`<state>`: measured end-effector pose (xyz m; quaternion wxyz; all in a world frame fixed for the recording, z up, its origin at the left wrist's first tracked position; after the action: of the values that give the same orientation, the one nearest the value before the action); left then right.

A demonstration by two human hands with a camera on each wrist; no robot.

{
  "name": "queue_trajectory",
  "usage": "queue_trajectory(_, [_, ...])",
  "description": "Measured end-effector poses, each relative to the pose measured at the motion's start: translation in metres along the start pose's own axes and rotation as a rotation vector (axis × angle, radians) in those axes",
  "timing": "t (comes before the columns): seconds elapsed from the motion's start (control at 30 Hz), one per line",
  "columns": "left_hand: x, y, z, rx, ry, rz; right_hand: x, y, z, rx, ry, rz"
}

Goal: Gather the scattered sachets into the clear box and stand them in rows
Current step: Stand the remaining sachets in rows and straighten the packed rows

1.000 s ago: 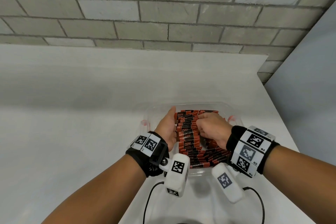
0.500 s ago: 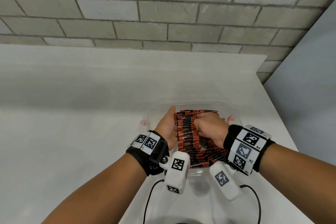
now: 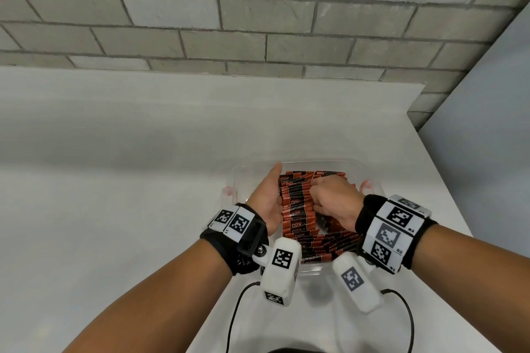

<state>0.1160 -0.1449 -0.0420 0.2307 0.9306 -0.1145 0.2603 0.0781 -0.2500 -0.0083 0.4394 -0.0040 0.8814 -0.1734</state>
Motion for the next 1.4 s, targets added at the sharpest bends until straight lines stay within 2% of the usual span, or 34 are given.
queue_trajectory(0.1, [0.000, -0.005, 0.001, 0.070, 0.001, 0.030, 0.002, -0.002, 0.001, 0.001, 0.012, -0.014])
queue_trajectory(0.2, [0.004, -0.013, 0.001, 0.160, 0.008, 0.034, -0.003, -0.016, 0.001, 0.118, -0.045, -0.088])
queue_trajectory(0.3, [0.008, -0.014, 0.003, 0.174, 0.022, 0.014, -0.013, -0.028, 0.003, 0.195, -0.097, -0.105])
queue_trajectory(0.8, [0.014, -0.016, 0.011, 0.177, 0.030, -0.020, -0.017, -0.029, 0.015, 0.123, -0.113, -0.134])
queue_trajectory(0.93, [0.013, -0.016, 0.011, 0.156, 0.033, -0.019, -0.018, -0.032, 0.014, 0.142, -0.130, -0.123])
queue_trajectory(1.27, [0.012, -0.009, -0.004, 0.161, 0.015, -0.041, -0.019, -0.020, 0.011, 0.112, -0.153, -0.302])
queue_trajectory(1.4, [0.012, -0.005, -0.008, 0.121, 0.012, -0.053, -0.020, -0.020, 0.013, 0.110, -0.141, -0.377])
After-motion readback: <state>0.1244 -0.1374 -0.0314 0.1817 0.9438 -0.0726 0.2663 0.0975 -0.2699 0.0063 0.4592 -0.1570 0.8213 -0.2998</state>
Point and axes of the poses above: each hand's wrist, its own z-axis towards the middle knuckle, its own y-axis out of the palm, x = y × z, the point moved 7 cm from there along z, towards the middle knuckle, and after that the axes turned 5 degrees about -y, right-handed, at the moved point
